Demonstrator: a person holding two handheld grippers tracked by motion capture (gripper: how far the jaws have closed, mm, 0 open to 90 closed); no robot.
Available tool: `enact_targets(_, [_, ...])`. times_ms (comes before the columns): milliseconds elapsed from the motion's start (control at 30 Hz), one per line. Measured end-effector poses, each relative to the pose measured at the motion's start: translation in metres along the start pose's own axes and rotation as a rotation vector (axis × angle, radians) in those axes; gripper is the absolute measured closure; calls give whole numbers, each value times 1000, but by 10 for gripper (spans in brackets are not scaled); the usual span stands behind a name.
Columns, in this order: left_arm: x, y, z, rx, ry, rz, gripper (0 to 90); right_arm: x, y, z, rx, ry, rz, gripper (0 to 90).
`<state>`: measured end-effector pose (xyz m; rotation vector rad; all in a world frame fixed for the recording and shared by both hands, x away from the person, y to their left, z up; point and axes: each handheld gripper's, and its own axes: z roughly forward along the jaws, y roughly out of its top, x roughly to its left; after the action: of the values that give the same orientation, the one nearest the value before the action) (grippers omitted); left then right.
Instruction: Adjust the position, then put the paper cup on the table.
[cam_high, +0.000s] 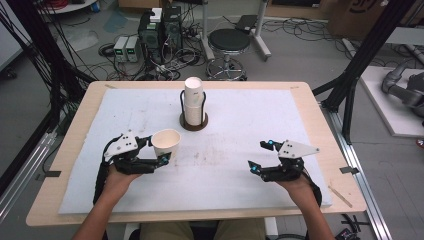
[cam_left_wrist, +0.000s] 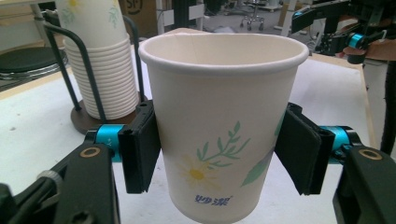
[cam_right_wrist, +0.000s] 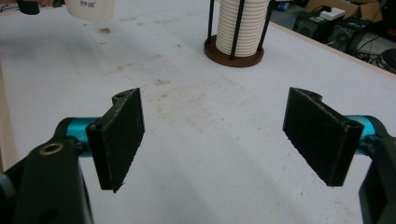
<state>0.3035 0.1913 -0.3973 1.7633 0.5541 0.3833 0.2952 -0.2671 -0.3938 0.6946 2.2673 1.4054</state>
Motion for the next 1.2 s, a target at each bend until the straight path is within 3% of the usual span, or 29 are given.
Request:
enact_targets(267, [9,1,-3,-30,26,-13,354,-2,-1,-3,-4,-11,8,210])
enact_targets(600, [32,-3,-3,-88,89,-19,354,-3,-4,-4,-9,-19,12,210])
enact_targets(867, [53,-14,6,-56,159,-47,353,-4,-6,-8,-11,-25,24,210])
enact_targets(1067, [61,-21,14,-27,174,-78,353,-4,-7,-8,-9,-29,27,210])
enact_targets(1200, [63,-28,22,25,174,-99,353,-4,-8,-7,-5,-24,36,210])
